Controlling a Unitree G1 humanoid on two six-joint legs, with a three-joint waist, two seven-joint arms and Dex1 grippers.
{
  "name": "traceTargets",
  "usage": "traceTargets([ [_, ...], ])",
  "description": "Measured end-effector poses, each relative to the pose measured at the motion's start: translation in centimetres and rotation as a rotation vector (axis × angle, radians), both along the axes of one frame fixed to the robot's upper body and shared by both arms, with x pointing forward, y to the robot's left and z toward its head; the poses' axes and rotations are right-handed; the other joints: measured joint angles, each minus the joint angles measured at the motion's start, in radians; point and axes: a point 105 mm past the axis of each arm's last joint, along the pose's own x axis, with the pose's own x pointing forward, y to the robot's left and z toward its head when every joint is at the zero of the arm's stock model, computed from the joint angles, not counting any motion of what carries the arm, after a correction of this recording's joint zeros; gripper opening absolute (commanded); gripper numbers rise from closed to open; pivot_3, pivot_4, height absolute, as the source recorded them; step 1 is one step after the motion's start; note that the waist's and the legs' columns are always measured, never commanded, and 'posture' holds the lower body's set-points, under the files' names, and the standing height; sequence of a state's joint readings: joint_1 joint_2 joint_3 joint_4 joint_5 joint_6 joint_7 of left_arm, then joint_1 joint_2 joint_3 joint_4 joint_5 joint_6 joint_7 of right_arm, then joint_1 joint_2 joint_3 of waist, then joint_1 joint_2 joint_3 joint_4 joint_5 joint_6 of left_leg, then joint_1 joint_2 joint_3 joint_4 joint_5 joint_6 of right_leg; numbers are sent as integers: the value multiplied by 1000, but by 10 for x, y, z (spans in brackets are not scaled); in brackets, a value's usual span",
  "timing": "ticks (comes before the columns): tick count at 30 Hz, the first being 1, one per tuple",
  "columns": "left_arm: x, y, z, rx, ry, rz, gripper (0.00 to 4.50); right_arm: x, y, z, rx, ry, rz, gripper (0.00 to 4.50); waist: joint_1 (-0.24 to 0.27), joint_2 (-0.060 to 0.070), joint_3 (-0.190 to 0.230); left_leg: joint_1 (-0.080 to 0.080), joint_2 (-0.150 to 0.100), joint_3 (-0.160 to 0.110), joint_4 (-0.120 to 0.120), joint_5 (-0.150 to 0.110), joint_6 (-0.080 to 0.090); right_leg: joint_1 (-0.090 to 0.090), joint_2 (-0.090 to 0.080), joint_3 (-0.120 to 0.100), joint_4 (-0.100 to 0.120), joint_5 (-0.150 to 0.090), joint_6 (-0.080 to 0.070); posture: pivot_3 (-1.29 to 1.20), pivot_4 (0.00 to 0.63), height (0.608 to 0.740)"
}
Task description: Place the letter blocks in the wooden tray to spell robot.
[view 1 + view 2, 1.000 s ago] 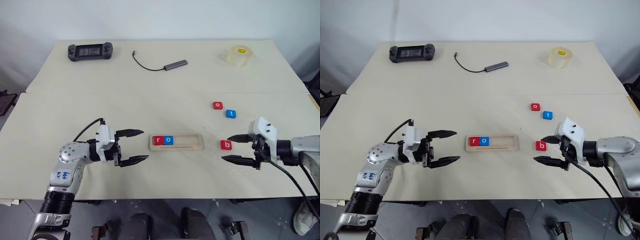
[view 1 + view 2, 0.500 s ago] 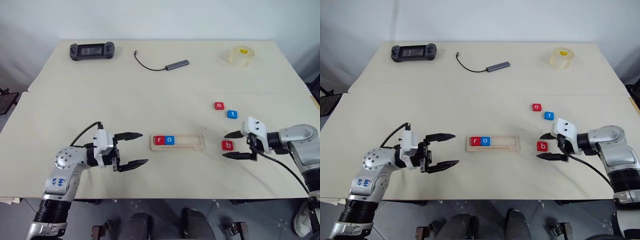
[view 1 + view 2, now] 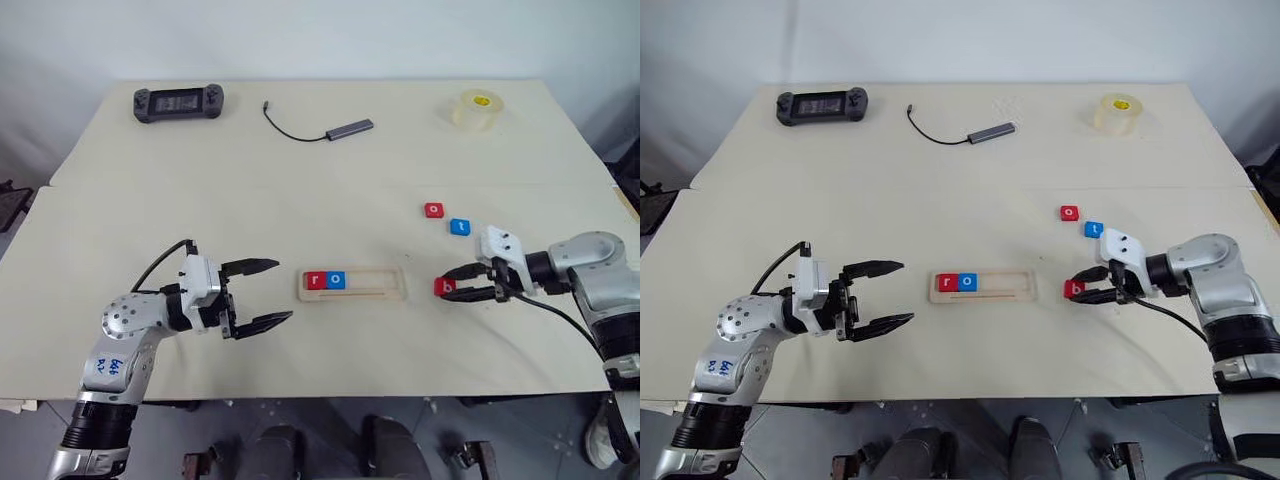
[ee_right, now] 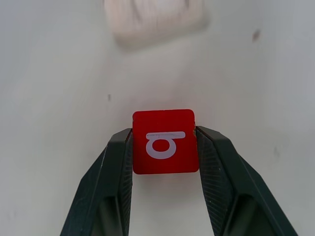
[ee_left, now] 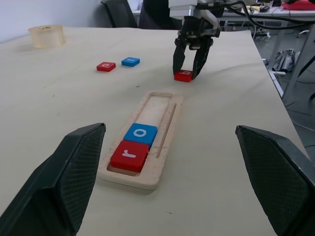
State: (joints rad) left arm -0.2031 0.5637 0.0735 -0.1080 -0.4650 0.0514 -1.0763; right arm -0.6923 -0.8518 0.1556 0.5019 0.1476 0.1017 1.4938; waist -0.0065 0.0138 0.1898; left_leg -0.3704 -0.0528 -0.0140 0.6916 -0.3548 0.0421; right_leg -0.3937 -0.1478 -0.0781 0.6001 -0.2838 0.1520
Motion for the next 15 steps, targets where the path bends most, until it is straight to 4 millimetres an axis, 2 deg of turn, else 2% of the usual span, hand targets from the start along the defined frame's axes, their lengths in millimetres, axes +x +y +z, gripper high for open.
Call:
traceTargets([
  [3,-1,3,-3,2,8,15,4500,4,29,22,3,-32,87,1460,1,0,0,0,1,-1,0,0,-1,0,1,-1,0,0,-1,0,150,740],
  [5,-1,4,-3,0,6,22,4500,6,41,29,7,-8,89,1460,4,0,0,0,1,-1,0,-1,-1,0,0,-1,0,0,-1,0,150,740],
  [7,0,5,-3,-2,5,34,4500,8,64,34,30,29,114,1460,6,0,0,-1,1,-2,1,-1,-1,0,0,-2,0,0,-1,0,150,740],
  [10,1,4,-3,-8,2,42,4500,4,96,30,47,68,173,1460,7,0,0,-2,1,-3,1,-1,-2,0,0,-3,0,0,-1,0,150,740],
  [15,0,3,-6,-5,3,49,4500,5,110,19,34,99,162,1460,5,0,0,-2,-2,-4,0,-1,-1,-1,0,-2,1,0,-1,0,150,740],
])
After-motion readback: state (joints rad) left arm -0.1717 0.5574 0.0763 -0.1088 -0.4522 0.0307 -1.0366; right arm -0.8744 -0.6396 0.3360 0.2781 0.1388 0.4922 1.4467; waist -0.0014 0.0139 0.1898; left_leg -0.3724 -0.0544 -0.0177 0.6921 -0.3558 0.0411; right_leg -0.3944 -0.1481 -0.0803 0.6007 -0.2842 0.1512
